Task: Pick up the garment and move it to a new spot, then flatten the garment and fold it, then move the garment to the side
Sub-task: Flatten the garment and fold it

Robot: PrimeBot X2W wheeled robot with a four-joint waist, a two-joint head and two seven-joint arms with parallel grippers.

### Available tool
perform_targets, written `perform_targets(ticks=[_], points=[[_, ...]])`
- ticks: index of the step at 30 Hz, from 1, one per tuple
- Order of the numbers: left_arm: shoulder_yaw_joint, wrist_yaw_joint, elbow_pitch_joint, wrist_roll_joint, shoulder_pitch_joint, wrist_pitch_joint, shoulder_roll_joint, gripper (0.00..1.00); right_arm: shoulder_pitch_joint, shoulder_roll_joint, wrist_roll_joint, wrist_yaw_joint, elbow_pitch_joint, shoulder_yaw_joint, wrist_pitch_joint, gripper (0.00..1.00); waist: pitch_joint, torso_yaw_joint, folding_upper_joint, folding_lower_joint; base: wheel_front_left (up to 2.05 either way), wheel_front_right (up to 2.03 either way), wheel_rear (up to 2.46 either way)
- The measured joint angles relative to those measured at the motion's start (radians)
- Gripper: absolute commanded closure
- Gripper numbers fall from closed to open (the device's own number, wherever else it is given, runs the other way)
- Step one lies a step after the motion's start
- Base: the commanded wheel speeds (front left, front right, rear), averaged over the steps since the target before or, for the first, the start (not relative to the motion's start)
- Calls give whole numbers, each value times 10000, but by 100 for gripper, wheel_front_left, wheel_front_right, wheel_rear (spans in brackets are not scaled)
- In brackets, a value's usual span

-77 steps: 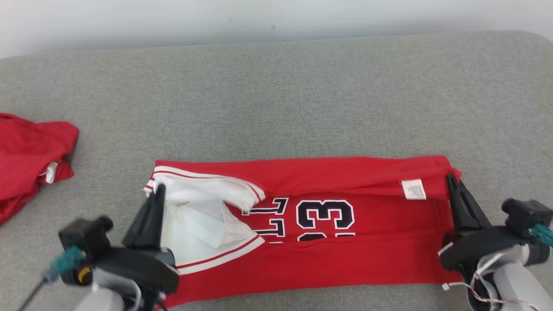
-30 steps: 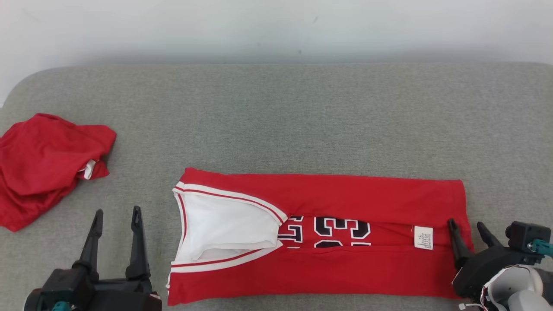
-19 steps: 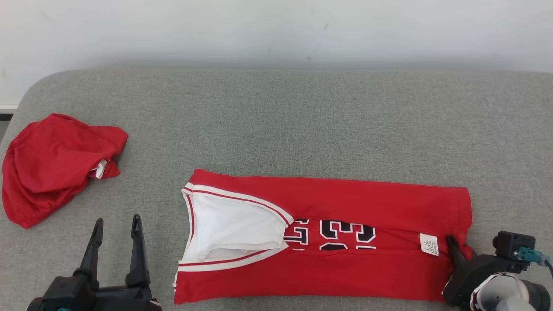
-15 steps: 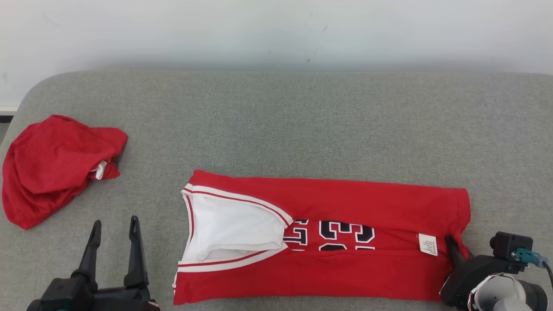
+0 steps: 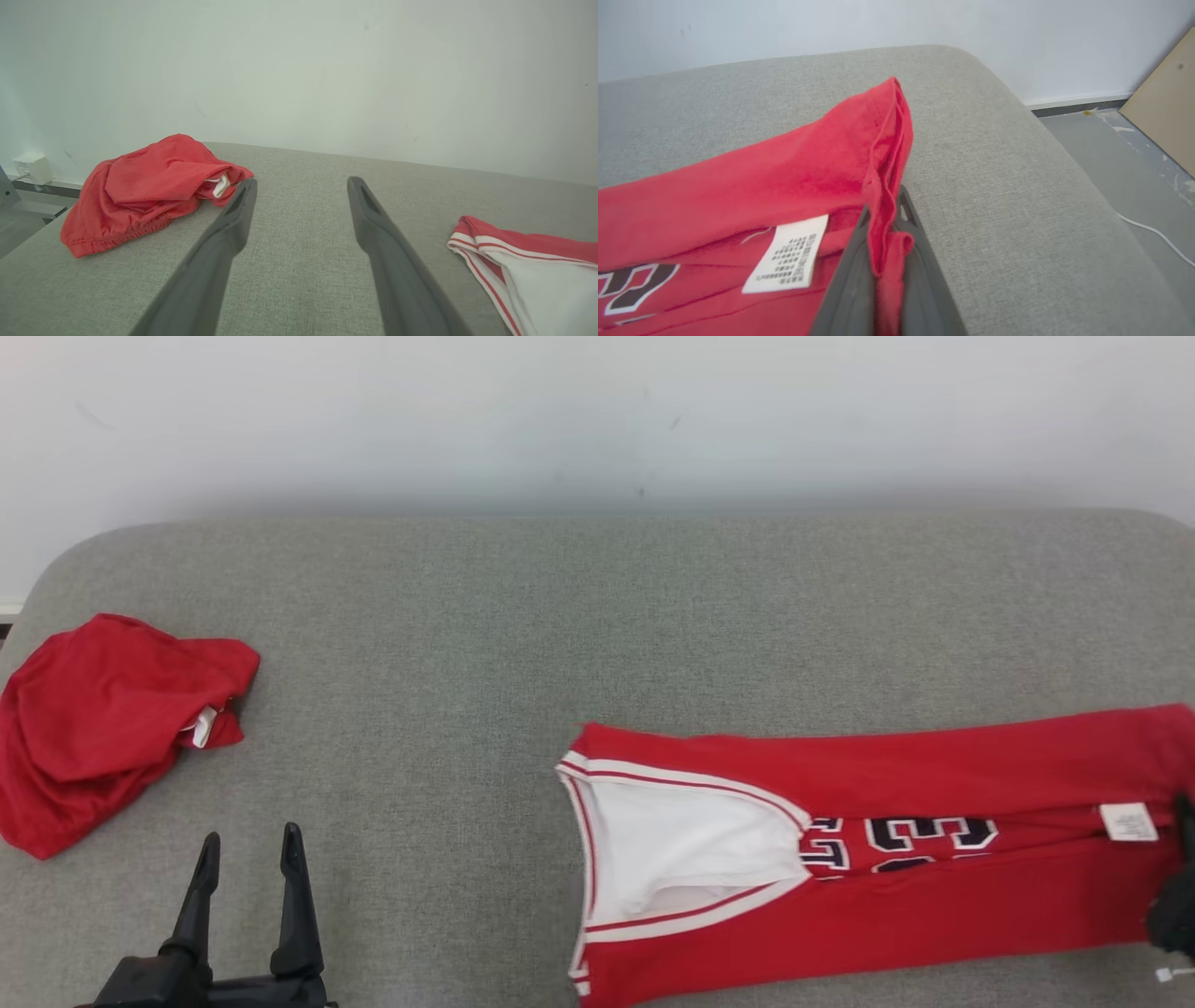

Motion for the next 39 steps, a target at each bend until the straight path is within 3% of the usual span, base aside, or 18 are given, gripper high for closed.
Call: perform_targets(ticks=[3, 7, 22, 31, 39], points=[[111, -52, 4, 44, 12, 0, -52, 0, -147, -148, 56, 0, -257, -94, 2, 100, -58, -74, 0, 0, 0, 0, 0], [238, -79, 59, 40, 114, 0, -117, 0, -157, 199, -12, 0, -978, 44, 171, 100, -124, -215, 0, 0, 0, 0, 0], [345, -257, 230, 174, 64, 0, -219, 0, 691, 2518, -318, 0, -4324, 1910, 1097, 100, -229, -223, 0, 0, 0, 0, 0], [297, -341, 395, 301, -158, 0, -249, 0, 660, 3544, -349, -2, -4502, 2803, 1197, 100, -179, 220, 0, 0, 0, 0, 0], [130, -424, 627, 303, -324, 0, -265, 0, 593, 3927, -146, 0, -4042, 3509, 1039, 100, -147, 714, 0, 0, 0, 0, 0]])
